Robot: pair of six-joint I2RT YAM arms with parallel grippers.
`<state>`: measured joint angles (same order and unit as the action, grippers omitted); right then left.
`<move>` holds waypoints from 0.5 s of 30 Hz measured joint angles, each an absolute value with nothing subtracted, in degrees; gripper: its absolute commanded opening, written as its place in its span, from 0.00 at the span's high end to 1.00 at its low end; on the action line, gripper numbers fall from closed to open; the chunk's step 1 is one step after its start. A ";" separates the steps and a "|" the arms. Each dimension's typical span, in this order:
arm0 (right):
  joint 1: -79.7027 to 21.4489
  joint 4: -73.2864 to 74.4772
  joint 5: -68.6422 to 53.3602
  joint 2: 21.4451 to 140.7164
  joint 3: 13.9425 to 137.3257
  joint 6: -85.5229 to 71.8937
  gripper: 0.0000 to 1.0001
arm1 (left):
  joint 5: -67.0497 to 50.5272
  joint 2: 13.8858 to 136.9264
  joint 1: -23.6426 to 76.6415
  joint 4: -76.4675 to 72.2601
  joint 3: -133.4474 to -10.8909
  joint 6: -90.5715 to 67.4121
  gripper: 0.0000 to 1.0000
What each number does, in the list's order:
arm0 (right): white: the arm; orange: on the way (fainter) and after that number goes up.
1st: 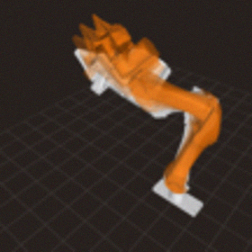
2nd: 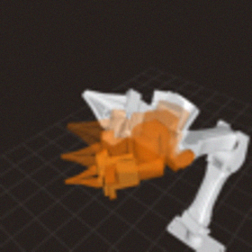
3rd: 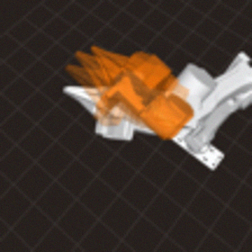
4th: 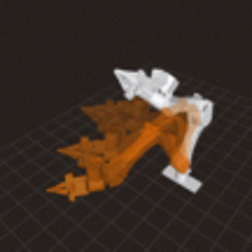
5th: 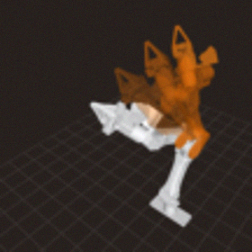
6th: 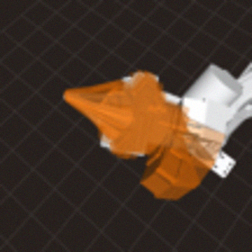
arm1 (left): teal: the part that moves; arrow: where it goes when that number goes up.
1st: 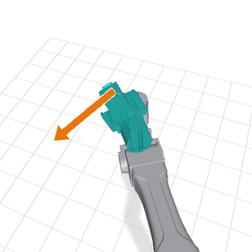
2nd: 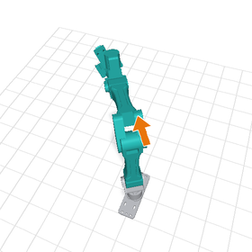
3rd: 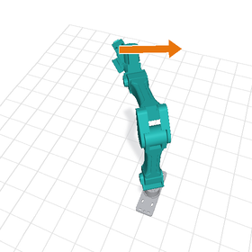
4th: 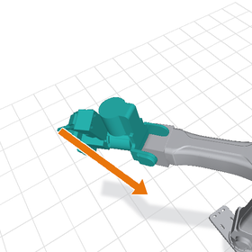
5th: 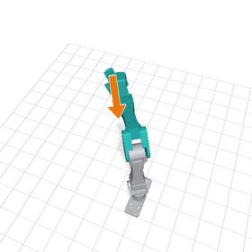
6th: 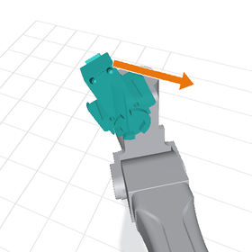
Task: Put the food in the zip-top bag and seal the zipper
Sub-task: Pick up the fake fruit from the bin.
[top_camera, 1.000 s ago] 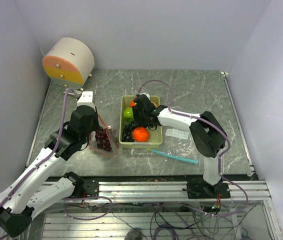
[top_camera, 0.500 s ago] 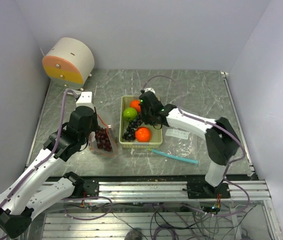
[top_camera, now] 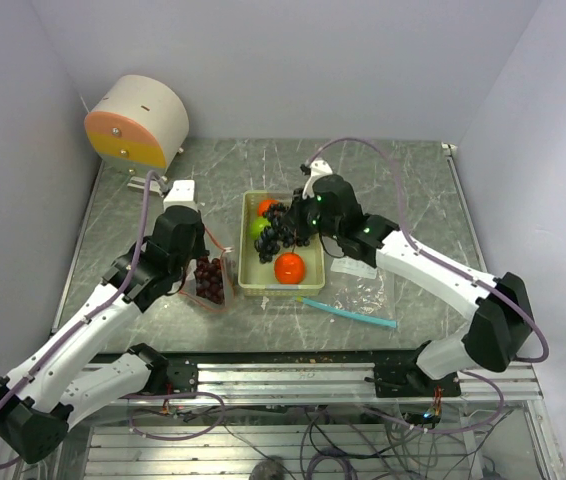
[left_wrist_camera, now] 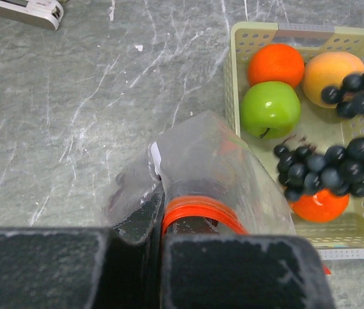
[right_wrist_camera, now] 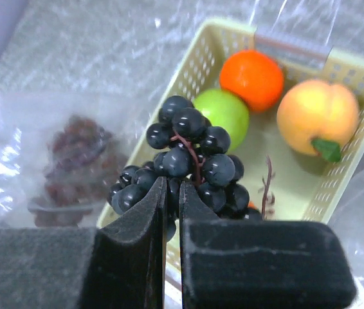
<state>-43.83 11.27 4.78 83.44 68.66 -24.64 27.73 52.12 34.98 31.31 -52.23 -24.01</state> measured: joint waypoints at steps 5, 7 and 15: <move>-43.83 11.42 1.85 84.09 62.72 -25.17 1.00 | 27.66 52.25 35.00 30.81 -52.01 -24.27 0.93; -43.83 11.42 0.99 84.14 61.45 -25.56 1.00 | 27.66 52.40 34.98 30.63 -52.01 -24.29 0.93; -44.18 9.65 -1.80 80.86 61.49 -25.69 1.00 | 27.64 55.31 35.00 29.67 -52.01 -24.47 0.93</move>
<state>-44.18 9.65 -1.80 80.86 61.49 -25.69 27.64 55.31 35.00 29.67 -52.01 -24.47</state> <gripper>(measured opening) 0.048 0.075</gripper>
